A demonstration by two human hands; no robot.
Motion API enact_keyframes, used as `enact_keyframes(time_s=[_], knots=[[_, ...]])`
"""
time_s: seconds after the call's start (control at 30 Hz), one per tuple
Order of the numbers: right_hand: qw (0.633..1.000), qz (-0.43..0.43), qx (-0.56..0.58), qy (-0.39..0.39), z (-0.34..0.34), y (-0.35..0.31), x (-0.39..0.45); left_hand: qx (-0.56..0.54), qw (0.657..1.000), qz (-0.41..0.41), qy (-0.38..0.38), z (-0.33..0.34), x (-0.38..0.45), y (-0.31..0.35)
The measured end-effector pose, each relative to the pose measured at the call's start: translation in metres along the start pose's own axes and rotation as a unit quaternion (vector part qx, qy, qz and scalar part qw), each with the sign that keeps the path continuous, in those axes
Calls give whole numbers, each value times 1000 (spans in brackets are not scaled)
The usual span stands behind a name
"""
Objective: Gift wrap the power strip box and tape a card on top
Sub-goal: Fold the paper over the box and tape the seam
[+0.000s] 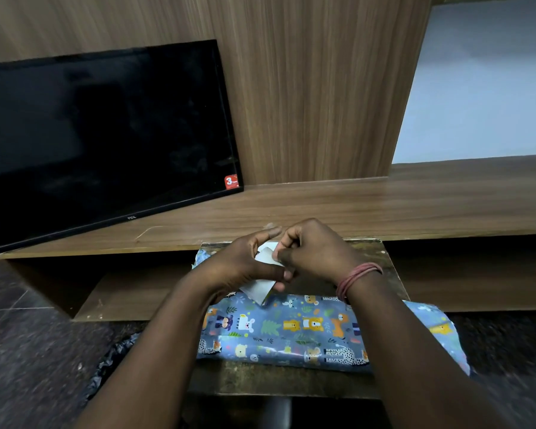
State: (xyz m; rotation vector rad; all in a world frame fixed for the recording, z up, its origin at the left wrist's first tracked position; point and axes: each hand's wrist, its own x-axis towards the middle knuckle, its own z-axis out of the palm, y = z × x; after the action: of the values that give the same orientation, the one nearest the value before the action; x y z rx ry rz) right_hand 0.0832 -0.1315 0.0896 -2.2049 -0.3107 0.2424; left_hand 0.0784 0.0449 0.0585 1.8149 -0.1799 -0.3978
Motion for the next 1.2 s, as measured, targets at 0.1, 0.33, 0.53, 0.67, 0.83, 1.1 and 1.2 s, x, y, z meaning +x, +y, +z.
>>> enact_keyframes(time_s=[0.1, 0.33, 0.53, 0.67, 0.83, 1.1, 1.2], knots=[[999, 18, 3, 35, 2, -2, 0, 14, 1000, 2, 21, 0, 3, 0], [995, 46, 80, 25, 2, -3, -3, 130, 990, 33, 53, 1, 3, 9], [983, 85, 159, 25, 7, 2, -2, 207, 976, 24, 69, 1, 9, 3], [945, 147, 290, 24, 11, 8, 7, 278, 955, 68, 83, 5, 8, 5], [934, 193, 299, -8, 7, 17, 11, 359, 927, 85, 67, 6, 6, 2], [928, 200, 312, 39, -3, 23, 8, 245, 960, 101, 88, 11, 3, -3], [916, 224, 332, 21, -7, 31, 14, 210, 969, 91, 94, 13, 6, -4]])
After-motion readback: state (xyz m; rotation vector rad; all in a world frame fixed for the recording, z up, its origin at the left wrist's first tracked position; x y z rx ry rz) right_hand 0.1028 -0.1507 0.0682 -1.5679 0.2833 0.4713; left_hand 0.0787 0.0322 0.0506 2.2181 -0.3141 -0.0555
